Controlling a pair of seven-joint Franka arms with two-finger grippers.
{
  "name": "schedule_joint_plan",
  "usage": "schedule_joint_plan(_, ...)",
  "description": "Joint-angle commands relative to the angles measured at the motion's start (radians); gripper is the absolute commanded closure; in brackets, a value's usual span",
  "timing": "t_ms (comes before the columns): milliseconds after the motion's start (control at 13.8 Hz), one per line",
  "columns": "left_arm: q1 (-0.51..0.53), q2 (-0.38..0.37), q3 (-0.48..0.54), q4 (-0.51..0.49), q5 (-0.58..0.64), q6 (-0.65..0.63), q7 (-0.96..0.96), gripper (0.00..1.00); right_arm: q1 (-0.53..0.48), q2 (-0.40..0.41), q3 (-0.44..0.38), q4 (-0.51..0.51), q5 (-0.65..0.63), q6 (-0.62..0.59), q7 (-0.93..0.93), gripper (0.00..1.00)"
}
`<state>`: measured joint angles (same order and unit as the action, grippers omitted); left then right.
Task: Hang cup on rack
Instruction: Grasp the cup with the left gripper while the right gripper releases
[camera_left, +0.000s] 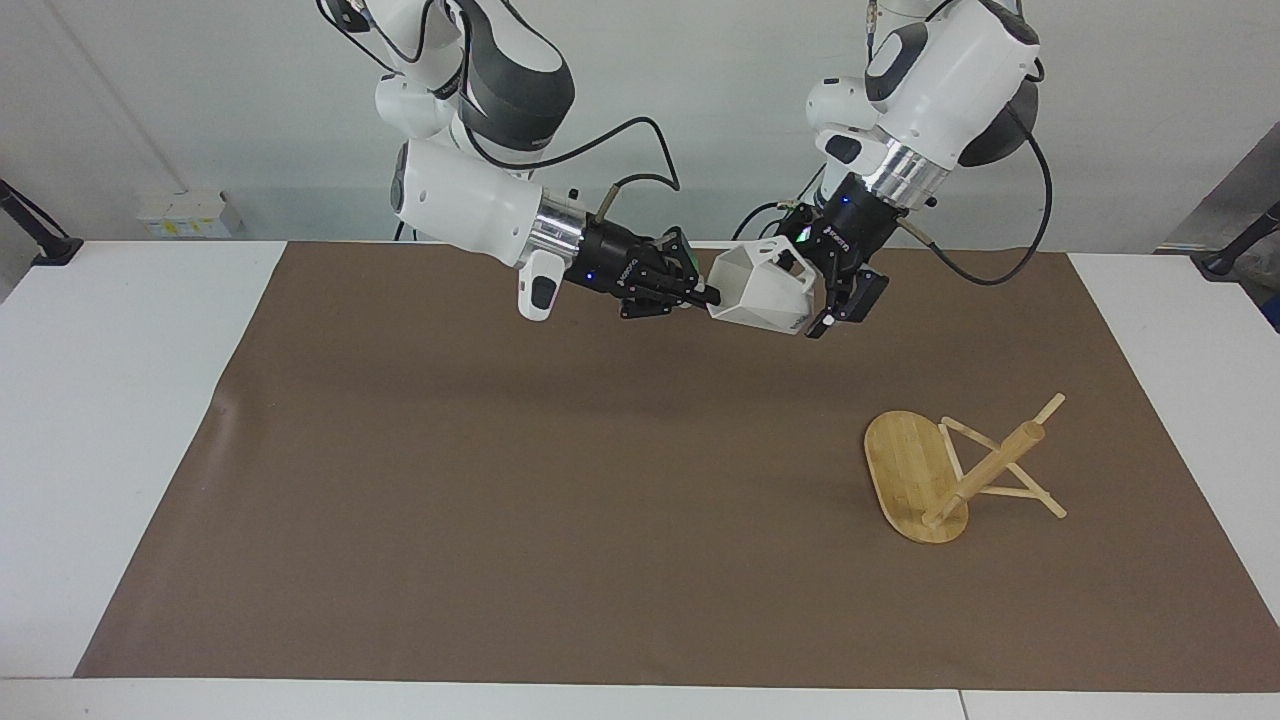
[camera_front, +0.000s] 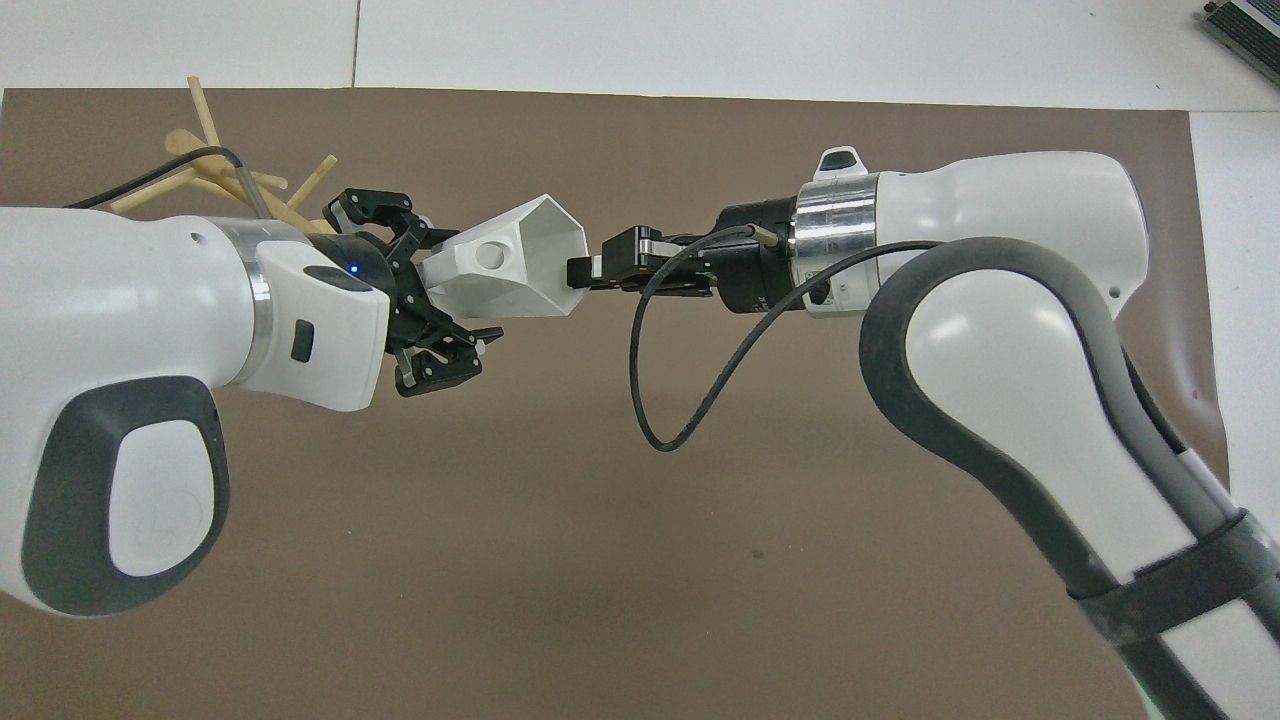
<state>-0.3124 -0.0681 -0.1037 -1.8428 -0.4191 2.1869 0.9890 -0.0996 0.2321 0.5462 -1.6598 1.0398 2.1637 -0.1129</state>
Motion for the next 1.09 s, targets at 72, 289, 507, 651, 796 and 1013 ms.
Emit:
schedule_joint_plan(72,-0.028,0.008,0.004,0.008,0.041,0.033,-0.030,0.53,-0.005,-0.008,0.017,-0.006,0.029,0.016,0.013,1.00)
schedule_joint_plan(289,-0.030,0.008,0.001,0.008,0.124,0.033,-0.027,1.00,-0.005,-0.008,0.017,-0.006,0.029,0.016,0.013,1.00)
schedule_joint_plan(507,-0.028,0.008,0.002,0.008,0.135,0.036,-0.023,1.00,-0.006,-0.010,0.017,-0.006,0.029,0.013,0.019,1.00)
schedule_joint_plan(651,-0.028,0.008,0.002,0.005,0.152,0.036,-0.029,1.00,-0.005,-0.013,0.017,-0.005,0.028,0.016,0.059,1.00)
schedule_joint_plan(796,-0.024,0.008,0.002,0.005,0.152,0.037,-0.032,1.00,-0.006,-0.016,0.017,-0.005,0.028,0.016,0.070,1.00)
schedule_joint_plan(1013,-0.019,0.005,0.002,0.000,0.151,0.034,-0.045,1.00,-0.006,-0.016,0.017,-0.005,0.026,0.016,0.070,0.57)
